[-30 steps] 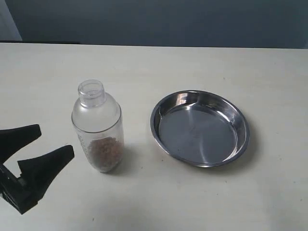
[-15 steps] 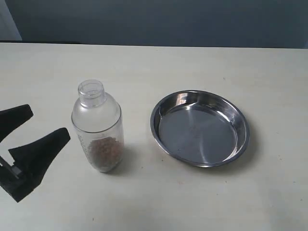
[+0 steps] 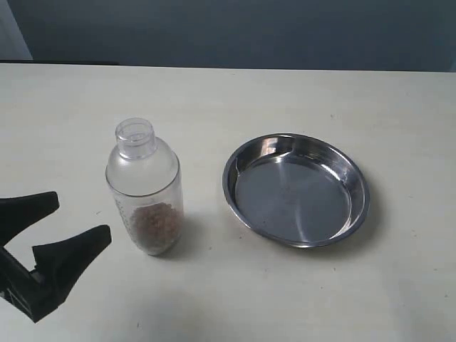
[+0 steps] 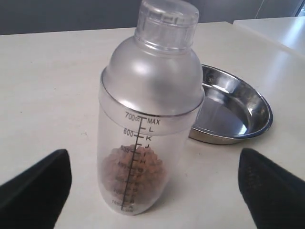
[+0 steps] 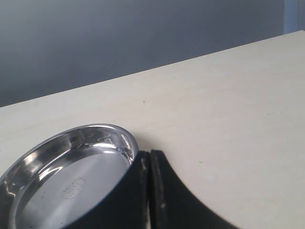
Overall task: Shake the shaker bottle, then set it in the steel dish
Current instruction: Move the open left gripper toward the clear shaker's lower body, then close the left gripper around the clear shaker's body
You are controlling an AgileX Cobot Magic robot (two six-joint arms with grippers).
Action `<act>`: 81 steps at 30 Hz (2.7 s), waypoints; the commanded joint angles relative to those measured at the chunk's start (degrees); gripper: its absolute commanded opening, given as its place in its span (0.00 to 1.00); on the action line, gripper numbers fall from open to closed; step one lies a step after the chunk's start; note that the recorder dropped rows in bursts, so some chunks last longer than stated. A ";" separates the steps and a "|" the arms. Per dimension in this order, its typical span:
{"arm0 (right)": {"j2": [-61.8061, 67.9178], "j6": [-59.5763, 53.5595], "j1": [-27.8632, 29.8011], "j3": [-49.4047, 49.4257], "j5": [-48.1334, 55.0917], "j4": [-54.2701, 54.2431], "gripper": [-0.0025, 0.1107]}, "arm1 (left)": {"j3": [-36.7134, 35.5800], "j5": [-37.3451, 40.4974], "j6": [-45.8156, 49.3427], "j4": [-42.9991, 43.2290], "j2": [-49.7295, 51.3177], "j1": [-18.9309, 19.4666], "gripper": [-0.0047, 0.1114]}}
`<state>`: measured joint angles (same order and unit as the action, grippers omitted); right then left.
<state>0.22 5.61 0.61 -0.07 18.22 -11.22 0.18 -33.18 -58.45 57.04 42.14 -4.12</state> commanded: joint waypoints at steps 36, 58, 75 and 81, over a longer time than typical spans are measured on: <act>-0.22 -0.36 -0.10 0.07 -0.57 0.16 0.02 | 10.03 -8.51 18.08 -7.15 29.80 -0.08 0.83; -0.22 -0.36 -0.10 0.07 -0.57 0.16 0.02 | 14.62 -17.35 25.11 -11.77 46.18 -0.08 0.83; -0.22 -0.36 -0.10 0.07 -0.57 0.16 0.02 | 16.66 -27.33 30.84 -15.51 54.22 -0.08 0.83; -0.22 -0.36 -0.10 0.07 -0.57 0.16 0.02 | 17.97 -26.83 31.62 -15.83 57.83 -0.08 0.83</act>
<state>0.22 5.61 0.61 -0.07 18.22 -11.22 17.38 -59.89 -27.02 41.92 98.16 -4.12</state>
